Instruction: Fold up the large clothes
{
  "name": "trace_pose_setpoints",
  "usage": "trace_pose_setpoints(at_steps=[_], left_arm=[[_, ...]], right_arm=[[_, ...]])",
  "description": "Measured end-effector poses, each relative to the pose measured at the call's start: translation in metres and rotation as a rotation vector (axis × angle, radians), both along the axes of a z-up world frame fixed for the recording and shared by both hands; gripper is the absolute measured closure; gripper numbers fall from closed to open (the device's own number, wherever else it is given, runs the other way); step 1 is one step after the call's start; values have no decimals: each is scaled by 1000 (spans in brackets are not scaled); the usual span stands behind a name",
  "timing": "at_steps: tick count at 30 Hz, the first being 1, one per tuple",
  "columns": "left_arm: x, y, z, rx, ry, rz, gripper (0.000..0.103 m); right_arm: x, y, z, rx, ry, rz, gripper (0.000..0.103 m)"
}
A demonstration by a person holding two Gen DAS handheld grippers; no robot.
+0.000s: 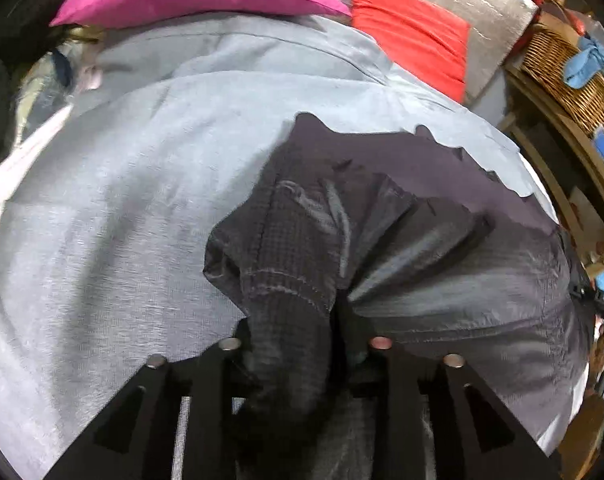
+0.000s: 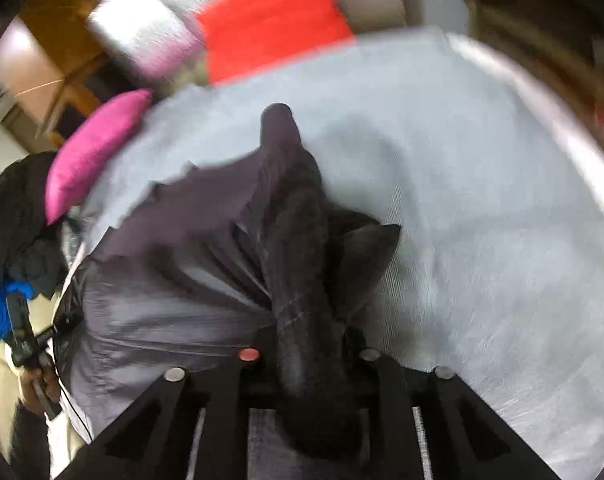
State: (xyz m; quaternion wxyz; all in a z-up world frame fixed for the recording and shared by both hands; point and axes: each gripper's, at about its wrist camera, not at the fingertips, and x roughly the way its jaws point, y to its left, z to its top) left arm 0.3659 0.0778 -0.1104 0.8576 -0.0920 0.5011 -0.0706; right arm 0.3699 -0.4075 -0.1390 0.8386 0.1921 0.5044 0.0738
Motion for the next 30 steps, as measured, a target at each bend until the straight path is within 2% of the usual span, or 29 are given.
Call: trace_pose_setpoints(at_steps=[1, 2, 4, 6, 8, 10, 12, 15, 17, 18, 19, 20, 21, 22, 24, 26, 28, 30], left_arm=[[-1, 0, 4, 13, -1, -1, 62], [-2, 0, 12, 40, -9, -9, 55], [-8, 6, 29, 83, -75, -19, 47], [-8, 13, 49, 116, -166, -8, 26], [1, 14, 55, 117, -194, -13, 23], [23, 2, 51, 129, -155, -62, 23], [50, -18, 39, 171, -108, -124, 23], [79, -35, 23, 208, -38, -187, 23], [96, -45, 13, 199, 18, -204, 23], [98, -47, 12, 192, 33, -212, 26], [102, -48, 9, 195, 35, -218, 34], [106, -48, 7, 197, 40, -219, 61], [109, -46, 7, 161, 47, -223, 80], [109, -44, 8, 144, 34, -217, 82], [109, -37, 10, 136, -8, -191, 85], [111, -26, -1, 86, -8, -124, 85], [111, -16, -11, 29, 3, -65, 85], [107, -13, -11, 10, -6, -53, 84]], right_arm=[[-2, -3, -4, 14, 2, -31, 49], [-5, -7, -4, 15, -4, -62, 40], [-11, -13, 5, 10, -26, -56, 37], [-15, -20, 19, -29, -55, -50, 37], [-14, -30, 36, -44, -82, -62, 37], [-2, -28, 49, -90, -107, -63, 37], [19, -15, 53, -124, -104, -9, 37], [59, 9, 47, -187, -60, 86, 37], [86, 21, 35, -222, -15, 124, 37], [92, 21, 30, -218, 5, 145, 37], [99, 23, 24, -212, 23, 162, 53], [103, 26, 20, -197, 40, 190, 67], [105, 31, 20, -206, 46, 212, 72], [104, 34, 24, -234, 28, 236, 84], [101, 29, 35, -233, -12, 230, 87], [96, 12, 42, -208, -58, 171, 88], [94, -2, 28, -159, -43, 109, 88], [93, 0, 12, -142, -30, 85, 88]])
